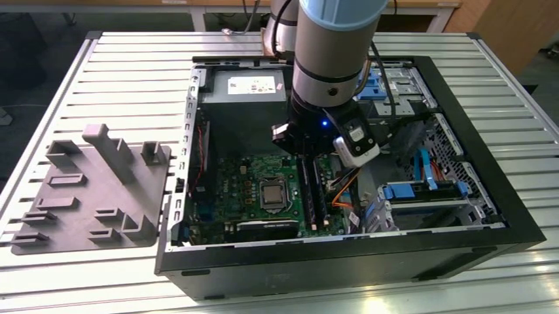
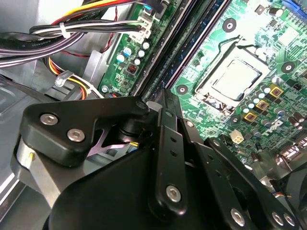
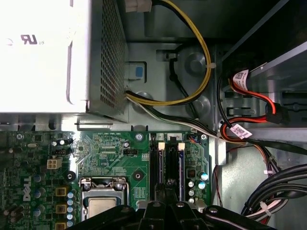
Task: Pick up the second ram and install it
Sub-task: 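Press down the second ram until it locks into place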
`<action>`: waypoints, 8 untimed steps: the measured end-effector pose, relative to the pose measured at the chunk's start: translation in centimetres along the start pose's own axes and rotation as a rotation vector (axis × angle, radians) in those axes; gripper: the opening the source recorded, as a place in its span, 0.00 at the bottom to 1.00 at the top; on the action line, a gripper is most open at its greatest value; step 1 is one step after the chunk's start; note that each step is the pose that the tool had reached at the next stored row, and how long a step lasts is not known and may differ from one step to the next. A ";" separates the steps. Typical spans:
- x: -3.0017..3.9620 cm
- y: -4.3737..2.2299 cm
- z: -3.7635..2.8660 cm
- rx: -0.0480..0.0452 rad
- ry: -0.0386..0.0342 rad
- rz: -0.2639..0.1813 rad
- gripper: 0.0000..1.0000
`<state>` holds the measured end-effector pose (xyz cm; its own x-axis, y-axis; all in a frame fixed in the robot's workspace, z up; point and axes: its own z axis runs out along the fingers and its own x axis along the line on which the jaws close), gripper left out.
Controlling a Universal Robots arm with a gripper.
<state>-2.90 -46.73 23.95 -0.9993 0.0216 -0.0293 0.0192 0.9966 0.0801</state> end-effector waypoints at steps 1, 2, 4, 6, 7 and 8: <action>0.00 -0.04 0.00 0.0000 0.0000 0.000 0.11; 0.00 -0.07 0.00 0.0000 -0.0001 0.000 0.11; 0.00 -0.14 -0.01 -0.0001 -0.0001 0.000 0.11; 0.00 -0.22 -0.02 0.0000 0.0000 0.000 0.11; -0.01 -0.25 -0.02 0.0001 0.0000 0.000 0.11; -0.01 -0.28 -0.02 0.0000 0.0000 0.000 0.11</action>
<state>-2.90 -47.01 23.95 -0.9993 0.0216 -0.0293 0.0192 0.9966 0.0801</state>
